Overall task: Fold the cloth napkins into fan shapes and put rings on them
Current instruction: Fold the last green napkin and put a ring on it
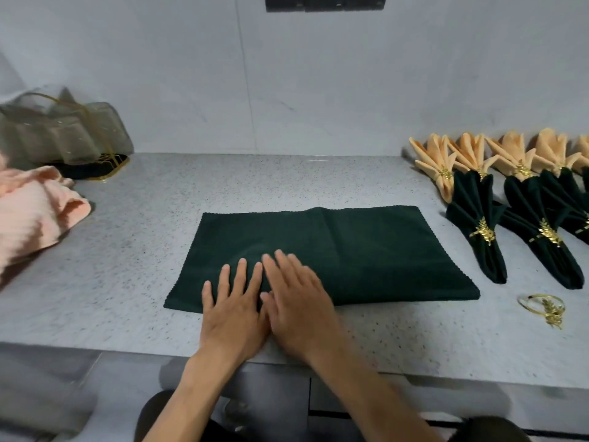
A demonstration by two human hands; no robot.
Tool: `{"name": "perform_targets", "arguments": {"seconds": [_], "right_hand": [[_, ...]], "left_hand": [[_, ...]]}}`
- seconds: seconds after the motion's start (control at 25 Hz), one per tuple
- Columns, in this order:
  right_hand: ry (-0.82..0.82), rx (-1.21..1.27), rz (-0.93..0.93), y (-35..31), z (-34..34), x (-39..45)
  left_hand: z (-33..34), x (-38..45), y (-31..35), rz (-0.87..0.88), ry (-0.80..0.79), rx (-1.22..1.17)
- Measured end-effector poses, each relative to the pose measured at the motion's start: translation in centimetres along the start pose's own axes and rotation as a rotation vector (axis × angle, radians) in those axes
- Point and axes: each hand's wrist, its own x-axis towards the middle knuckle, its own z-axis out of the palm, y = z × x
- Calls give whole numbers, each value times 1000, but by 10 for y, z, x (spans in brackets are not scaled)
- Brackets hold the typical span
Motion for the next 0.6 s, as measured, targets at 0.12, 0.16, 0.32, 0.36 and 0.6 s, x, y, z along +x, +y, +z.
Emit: {"name": "perform_targets", "arguments": {"seconds": [0.12,0.16,0.32,0.36,0.6], "right_hand": [[-77,-112,101,20,3,13],[-61,-193,187,48,-6,4],[-31,-347,492,151,-59,-61],[-67,-367,513,158,-68,-68],[152,-342,180,82,-56,2]], "left_hand": [[-1,1,-2,-1,-23,-15],[-2,1,-6,-12,-36,-32],[-7,-6,-27,-116,-86,-30],[-8,-9,-32,-139,-95,-21],[-9,-9,-31,-124,-88,-30]]}}
